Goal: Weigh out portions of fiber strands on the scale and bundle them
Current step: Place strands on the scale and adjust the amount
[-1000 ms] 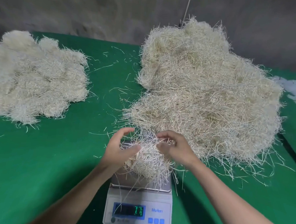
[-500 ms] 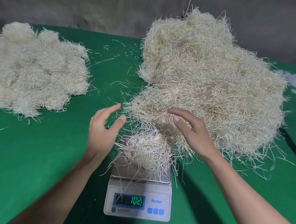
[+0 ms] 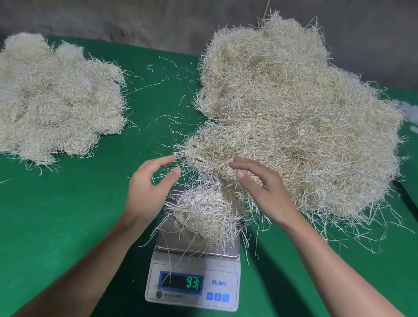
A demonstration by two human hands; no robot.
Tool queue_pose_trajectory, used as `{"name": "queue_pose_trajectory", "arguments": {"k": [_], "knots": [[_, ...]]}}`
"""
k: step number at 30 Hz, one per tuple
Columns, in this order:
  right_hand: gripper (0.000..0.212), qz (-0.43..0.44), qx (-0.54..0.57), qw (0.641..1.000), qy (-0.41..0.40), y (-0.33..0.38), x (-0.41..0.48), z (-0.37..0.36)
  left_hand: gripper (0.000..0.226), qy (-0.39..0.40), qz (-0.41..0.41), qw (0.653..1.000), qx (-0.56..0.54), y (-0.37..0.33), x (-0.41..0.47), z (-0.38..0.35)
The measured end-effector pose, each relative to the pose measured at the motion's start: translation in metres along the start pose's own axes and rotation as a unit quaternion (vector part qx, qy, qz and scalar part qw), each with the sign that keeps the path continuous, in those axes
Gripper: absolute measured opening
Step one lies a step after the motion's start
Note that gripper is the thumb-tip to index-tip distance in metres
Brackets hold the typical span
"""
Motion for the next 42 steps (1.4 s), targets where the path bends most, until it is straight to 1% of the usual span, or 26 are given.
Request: {"name": "queue_pose_trajectory", "arguments": {"k": [6, 10, 16, 21, 25, 26, 28, 30, 31, 33, 35, 37, 38, 41, 42], "knots": [[0.023, 0.001, -0.002, 1.000, 0.007, 0.000, -0.001, -0.002, 0.026, 0.002, 0.007, 1.000, 0.001, 0.000, -0.002, -0.001], [0.027, 0.002, 0.002, 1.000, 0.006, 0.001, -0.002, -0.002, 0.024, 0.006, 0.012, 1.000, 0.001, 0.000, -0.005, -0.001], [0.023, 0.008, -0.006, 1.000, 0.010, -0.004, -0.004, -0.003, 0.021, 0.006, 0.017, 1.000, 0.005, 0.001, -0.006, -0.001], [0.023, 0.005, -0.007, 1.000, 0.013, -0.008, -0.005, -0.003, 0.022, 0.005, 0.023, 1.000, 0.015, 0.005, -0.006, -0.001], [0.028, 0.006, -0.015, 1.000, 0.013, -0.016, -0.005, -0.003, 0.020, 0.005, 0.040, 0.999, 0.023, 0.015, -0.006, 0.001], [0.035, 0.005, -0.029, 0.999, 0.028, -0.020, -0.006, -0.005, 0.020, 0.007, 0.048, 0.998, 0.031, 0.020, -0.005, 0.001], [0.069, -0.004, -0.076, 0.992, 0.097, -0.032, -0.011, -0.016, 0.028, 0.024, 0.085, 0.995, 0.047, 0.034, -0.006, -0.001], [0.101, -0.014, -0.148, 0.975, 0.165, -0.046, -0.020, -0.034, 0.045, 0.061, 0.164, 0.984, 0.033, 0.051, -0.010, -0.007], [0.111, -0.010, -0.186, 0.965, 0.184, -0.052, -0.025, -0.044, 0.053, 0.081, 0.211, 0.974, 0.016, 0.060, -0.014, -0.012], [0.119, -0.009, -0.222, 0.954, 0.200, -0.062, -0.032, -0.066, 0.062, 0.103, 0.280, 0.954, 0.003, 0.072, -0.023, -0.020], [0.119, -0.013, -0.232, 0.951, 0.204, -0.067, -0.034, -0.087, 0.065, 0.100, 0.309, 0.946, 0.016, 0.078, -0.030, -0.025], [0.113, -0.003, -0.270, 0.941, 0.203, -0.071, -0.035, -0.104, 0.066, 0.088, 0.318, 0.944, 0.026, 0.080, -0.033, -0.028], [0.108, 0.000, -0.290, 0.938, 0.189, -0.073, -0.035, -0.109, 0.065, 0.078, 0.320, 0.944, 0.027, 0.079, -0.034, -0.029], [0.088, 0.002, -0.286, 0.949, 0.133, -0.077, -0.036, -0.113, 0.064, 0.021, 0.330, 0.943, 0.018, 0.084, -0.035, -0.023], [0.083, 0.001, -0.267, 0.956, 0.121, -0.078, -0.037, -0.114, 0.067, 0.003, 0.356, 0.935, 0.011, 0.088, -0.037, -0.021]]}}
Point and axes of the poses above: each hand's wrist, its own x-axis towards the middle knuckle, its own z-axis out of the back of the hand, y = z × x, the point moved 6 cm from there along x, towards the middle knuckle, and after that the axes turned 5 degrees about -y, right-handed, at the moved point
